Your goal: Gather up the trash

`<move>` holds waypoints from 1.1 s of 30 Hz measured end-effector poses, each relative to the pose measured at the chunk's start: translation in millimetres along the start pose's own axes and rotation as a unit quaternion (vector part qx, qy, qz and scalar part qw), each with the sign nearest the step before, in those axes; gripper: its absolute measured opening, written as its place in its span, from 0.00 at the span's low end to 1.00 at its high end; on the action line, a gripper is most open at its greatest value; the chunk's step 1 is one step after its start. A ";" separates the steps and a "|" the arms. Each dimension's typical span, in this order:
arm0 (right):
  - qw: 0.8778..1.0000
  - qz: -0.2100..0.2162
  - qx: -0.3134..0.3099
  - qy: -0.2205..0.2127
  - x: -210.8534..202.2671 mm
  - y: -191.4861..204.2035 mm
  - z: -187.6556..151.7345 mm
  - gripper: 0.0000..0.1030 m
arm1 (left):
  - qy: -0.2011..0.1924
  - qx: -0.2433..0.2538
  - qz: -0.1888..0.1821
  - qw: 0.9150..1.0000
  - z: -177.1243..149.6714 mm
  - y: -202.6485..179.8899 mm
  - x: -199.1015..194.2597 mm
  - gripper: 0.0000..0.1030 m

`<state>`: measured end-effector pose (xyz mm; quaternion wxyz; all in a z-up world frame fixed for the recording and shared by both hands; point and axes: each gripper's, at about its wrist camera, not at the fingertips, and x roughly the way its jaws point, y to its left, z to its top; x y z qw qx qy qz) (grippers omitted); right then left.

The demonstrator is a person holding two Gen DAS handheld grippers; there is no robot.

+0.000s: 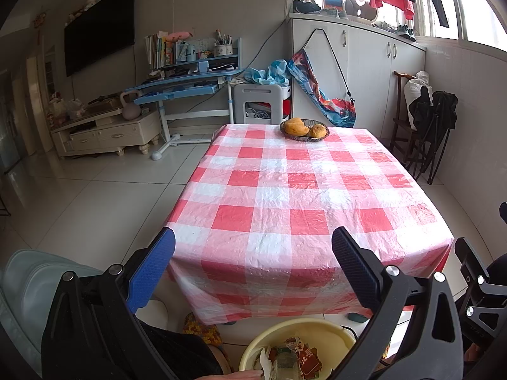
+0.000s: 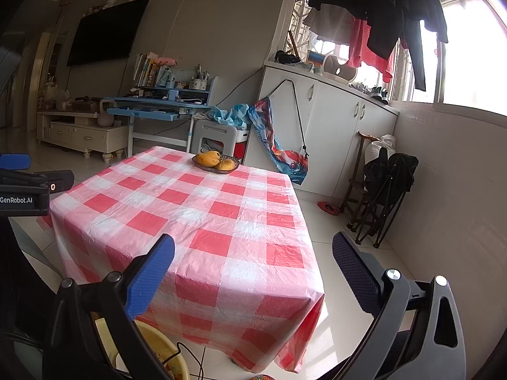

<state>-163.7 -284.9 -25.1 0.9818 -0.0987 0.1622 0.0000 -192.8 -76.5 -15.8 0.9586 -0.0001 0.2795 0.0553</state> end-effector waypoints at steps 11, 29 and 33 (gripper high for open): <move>1.000 0.000 0.000 0.001 0.2 0.4 0.6 0.92 | 0.000 0.001 0.000 1.000 -0.2 -0.5 -0.1 0.93; 1.000 0.003 -0.005 0.001 0.5 0.8 -1.7 0.92 | 0.000 0.002 0.000 1.000 -0.4 -0.2 0.1 0.93; 1.000 0.003 -0.006 0.001 0.8 0.9 -1.9 0.92 | 0.000 0.002 0.000 1.000 -0.4 0.1 0.1 0.93</move>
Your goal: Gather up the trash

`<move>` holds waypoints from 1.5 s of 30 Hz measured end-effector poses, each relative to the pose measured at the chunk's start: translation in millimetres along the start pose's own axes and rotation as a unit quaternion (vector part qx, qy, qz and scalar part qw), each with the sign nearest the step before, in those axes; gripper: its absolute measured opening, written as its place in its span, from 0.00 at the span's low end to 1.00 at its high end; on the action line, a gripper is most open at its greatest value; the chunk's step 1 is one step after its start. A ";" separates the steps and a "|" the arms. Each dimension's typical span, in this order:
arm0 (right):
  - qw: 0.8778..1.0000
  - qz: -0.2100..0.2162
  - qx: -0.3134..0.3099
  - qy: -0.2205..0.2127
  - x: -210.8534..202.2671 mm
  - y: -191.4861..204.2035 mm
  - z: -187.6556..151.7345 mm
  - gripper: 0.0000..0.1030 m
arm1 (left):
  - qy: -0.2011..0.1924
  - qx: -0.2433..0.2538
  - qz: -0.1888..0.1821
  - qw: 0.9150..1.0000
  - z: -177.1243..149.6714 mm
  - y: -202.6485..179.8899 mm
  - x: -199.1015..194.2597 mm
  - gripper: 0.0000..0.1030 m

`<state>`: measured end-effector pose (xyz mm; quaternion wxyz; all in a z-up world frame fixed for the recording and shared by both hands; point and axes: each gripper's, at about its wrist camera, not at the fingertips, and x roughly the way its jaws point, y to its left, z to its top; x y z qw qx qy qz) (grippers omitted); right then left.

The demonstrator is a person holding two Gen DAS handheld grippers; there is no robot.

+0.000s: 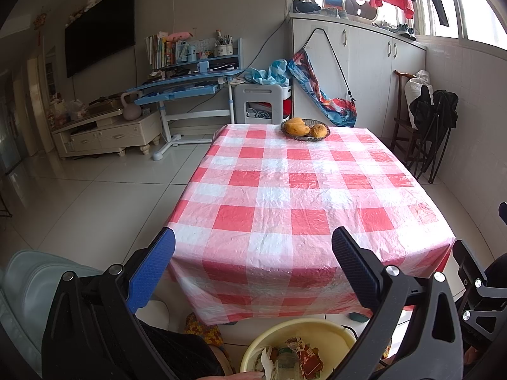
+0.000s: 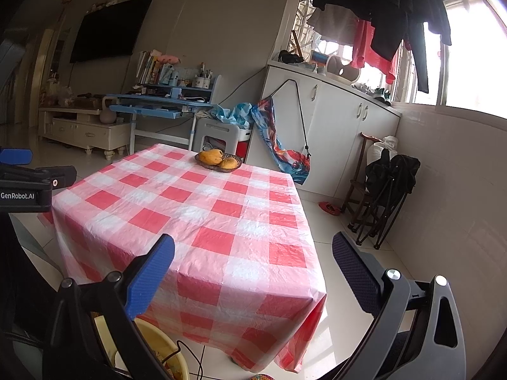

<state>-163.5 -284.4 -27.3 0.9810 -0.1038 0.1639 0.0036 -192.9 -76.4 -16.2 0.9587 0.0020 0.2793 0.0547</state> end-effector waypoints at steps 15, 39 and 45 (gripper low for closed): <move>1.000 0.011 -0.017 0.002 -9.2 0.1 3.3 0.92 | -0.004 -0.010 -0.009 1.000 4.4 4.9 -1.9 0.93; 0.999 0.047 0.009 0.020 3.0 -4.5 18.6 0.92 | -0.010 -0.037 -0.085 0.996 5.0 12.7 -8.9 0.93; 0.997 0.070 -0.019 0.035 15.2 3.0 28.5 0.92 | -0.028 -0.009 -0.062 0.998 16.6 7.2 -17.1 0.93</move>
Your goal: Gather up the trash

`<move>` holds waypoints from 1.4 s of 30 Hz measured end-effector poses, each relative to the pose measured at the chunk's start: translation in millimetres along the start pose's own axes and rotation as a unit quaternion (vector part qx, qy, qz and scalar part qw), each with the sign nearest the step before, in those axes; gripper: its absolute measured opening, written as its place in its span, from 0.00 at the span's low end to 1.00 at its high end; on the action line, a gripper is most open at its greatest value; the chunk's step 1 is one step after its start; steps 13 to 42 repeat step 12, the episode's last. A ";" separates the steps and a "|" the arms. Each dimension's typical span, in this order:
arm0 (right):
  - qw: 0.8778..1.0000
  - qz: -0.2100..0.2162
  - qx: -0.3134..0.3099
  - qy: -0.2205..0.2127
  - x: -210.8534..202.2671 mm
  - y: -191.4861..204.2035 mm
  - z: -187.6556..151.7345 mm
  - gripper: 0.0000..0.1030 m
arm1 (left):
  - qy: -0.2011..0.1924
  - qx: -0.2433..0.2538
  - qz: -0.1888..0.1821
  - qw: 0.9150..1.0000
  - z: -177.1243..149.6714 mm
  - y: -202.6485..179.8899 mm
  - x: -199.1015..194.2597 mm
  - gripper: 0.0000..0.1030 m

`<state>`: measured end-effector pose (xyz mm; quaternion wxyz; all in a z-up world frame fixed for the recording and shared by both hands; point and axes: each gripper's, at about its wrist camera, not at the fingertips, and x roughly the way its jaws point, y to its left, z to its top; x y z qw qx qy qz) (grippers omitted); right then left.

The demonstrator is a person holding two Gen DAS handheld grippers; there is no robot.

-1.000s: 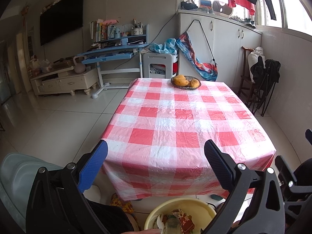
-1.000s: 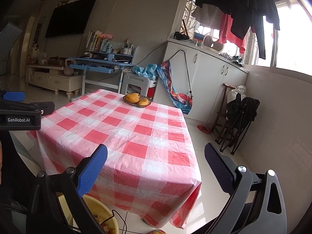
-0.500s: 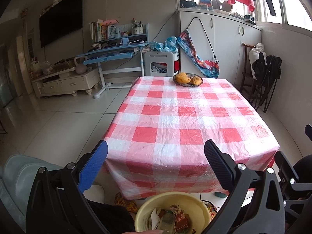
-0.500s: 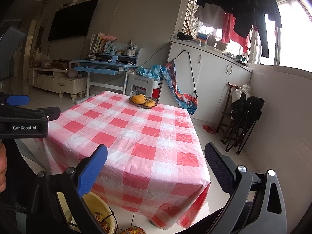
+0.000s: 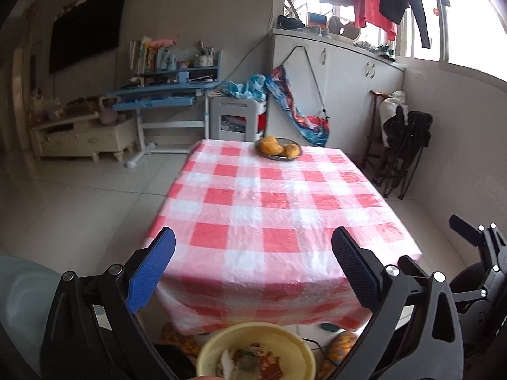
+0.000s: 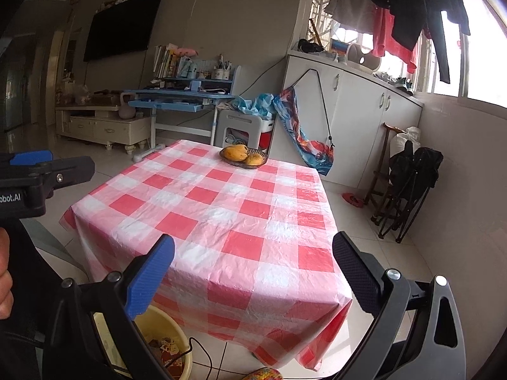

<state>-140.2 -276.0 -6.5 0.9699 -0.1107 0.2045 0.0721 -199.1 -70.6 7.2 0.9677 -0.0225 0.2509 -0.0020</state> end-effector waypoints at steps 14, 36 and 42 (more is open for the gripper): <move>0.982 0.091 -0.145 0.077 69.1 10.1 9.2 0.92 | 0.046 0.025 0.038 0.998 46.4 0.7 60.0 0.93; 0.982 0.091 -0.145 0.077 69.1 10.1 9.2 0.92 | 0.046 0.025 0.038 0.998 46.4 0.7 60.0 0.93; 0.982 0.091 -0.145 0.077 69.1 10.1 9.2 0.92 | 0.046 0.025 0.038 0.998 46.4 0.7 60.0 0.93</move>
